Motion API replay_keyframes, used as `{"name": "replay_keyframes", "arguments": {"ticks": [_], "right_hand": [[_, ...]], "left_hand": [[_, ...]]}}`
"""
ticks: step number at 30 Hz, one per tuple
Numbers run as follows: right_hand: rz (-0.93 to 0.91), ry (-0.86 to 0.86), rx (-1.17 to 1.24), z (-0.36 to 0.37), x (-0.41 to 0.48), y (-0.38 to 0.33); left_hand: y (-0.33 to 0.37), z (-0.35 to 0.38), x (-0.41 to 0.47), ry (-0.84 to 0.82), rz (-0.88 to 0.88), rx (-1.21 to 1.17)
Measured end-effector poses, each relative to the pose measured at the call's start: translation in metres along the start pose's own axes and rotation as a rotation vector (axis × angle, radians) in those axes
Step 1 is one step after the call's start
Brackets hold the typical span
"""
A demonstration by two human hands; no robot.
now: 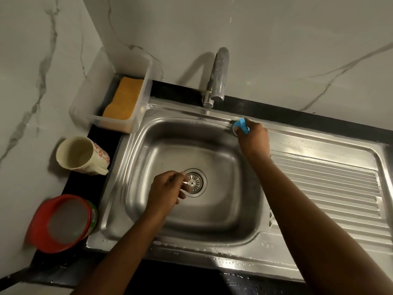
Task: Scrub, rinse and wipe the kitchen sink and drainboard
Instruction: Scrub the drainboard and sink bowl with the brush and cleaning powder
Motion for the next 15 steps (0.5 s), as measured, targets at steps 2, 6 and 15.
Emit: {"name": "replay_keyframes", "arguments": {"ticks": [2,6,15], "right_hand": [[-0.043,-0.032,0.006,0.007,-0.003,-0.013],[-0.178,-0.084,-0.018,0.027,-0.012,-0.052],[-0.422,-0.131,-0.136,0.064,-0.024,-0.133]], "left_hand": [[0.003,-0.004,-0.006,0.03,0.03,0.015],[0.019,-0.016,-0.017,0.106,0.155,0.126],[0.085,-0.054,-0.02,0.25,0.611,0.511]]}}
Point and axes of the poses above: each hand's wrist, its own x-axis towards the middle knuckle, its own z-axis out of the palm, y = z × x, the point moved 5 cm from there along x, towards the middle knuckle, and after that the axes turned 14 degrees about -x, right-handed, at the moved point
